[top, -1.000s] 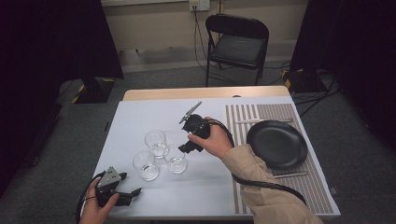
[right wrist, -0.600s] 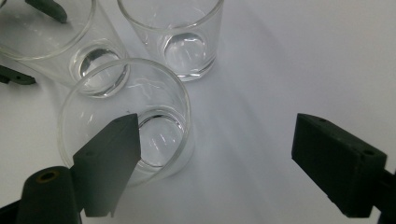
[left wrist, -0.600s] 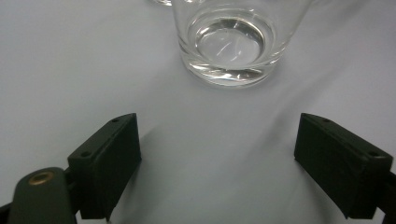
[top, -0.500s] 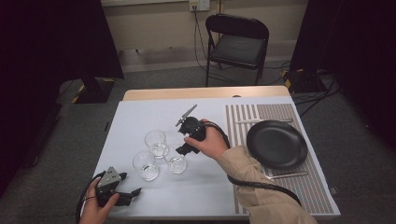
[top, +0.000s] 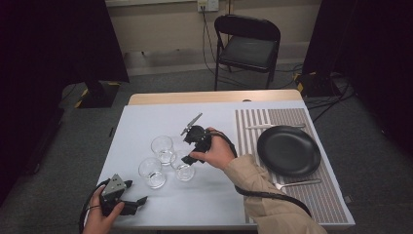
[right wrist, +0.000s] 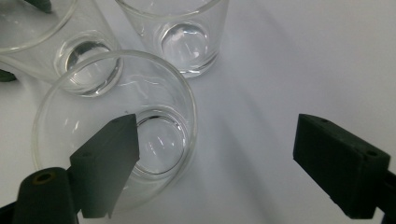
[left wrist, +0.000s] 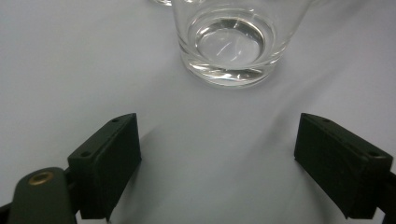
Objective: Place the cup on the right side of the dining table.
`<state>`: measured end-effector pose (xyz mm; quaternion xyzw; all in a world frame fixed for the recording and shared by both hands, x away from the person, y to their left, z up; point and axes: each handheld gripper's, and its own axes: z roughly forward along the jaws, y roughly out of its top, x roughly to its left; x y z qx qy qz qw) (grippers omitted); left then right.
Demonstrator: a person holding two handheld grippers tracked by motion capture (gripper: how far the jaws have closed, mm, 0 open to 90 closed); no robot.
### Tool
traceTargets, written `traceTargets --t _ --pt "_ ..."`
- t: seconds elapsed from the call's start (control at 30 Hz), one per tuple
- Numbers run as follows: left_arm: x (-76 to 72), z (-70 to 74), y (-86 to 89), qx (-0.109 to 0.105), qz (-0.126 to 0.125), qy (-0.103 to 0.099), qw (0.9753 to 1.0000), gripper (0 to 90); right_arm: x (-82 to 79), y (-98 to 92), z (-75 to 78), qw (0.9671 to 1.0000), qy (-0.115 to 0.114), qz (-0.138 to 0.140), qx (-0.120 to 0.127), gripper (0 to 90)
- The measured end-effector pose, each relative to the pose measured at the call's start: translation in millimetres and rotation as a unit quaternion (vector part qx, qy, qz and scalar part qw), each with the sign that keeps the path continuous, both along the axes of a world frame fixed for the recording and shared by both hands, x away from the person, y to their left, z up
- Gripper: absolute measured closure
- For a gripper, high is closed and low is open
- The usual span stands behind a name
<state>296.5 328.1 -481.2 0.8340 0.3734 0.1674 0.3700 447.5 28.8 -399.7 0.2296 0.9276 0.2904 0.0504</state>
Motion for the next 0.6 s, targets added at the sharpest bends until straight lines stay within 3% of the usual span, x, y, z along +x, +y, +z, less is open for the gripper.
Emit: traceTargets --t 0.4,0.53,0.6 --pt "-0.1 0.0 0.0 0.000 0.000 0.001 1.0000 13.6 -0.5 2.7 -10.0 0.9999 0.006 -0.007 -0.009 14.5" --pt "-0.1 0.0 0.0 0.000 0.000 0.001 1.0000 13.6 -0.7 3.3 -11.8 0.9999 0.007 -0.007 -0.012 16.8" --pt "-0.1 -0.1 -0.1 0.000 0.001 0.001 1.0000 13.6 -1.3 3.8 -13.5 0.9999 0.009 -0.004 -0.014 22.4"
